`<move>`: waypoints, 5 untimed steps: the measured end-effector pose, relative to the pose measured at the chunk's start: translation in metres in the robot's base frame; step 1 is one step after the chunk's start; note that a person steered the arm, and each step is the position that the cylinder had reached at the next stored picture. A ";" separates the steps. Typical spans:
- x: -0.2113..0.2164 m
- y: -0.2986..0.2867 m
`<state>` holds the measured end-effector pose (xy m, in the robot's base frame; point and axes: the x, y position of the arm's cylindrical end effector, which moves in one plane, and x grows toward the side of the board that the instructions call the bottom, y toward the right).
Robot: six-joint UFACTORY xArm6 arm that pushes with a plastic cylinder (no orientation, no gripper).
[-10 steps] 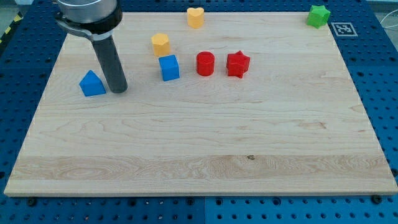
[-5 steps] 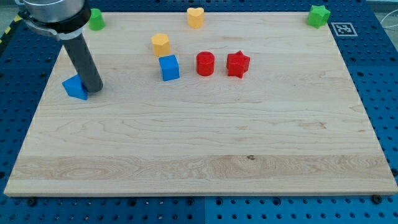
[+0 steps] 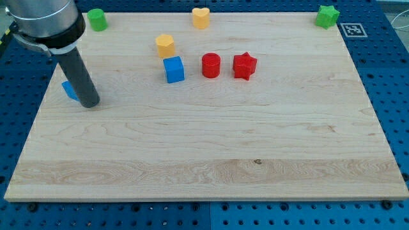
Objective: Slide the blue triangle to the center left
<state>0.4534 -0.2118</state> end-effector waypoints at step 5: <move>-0.040 0.002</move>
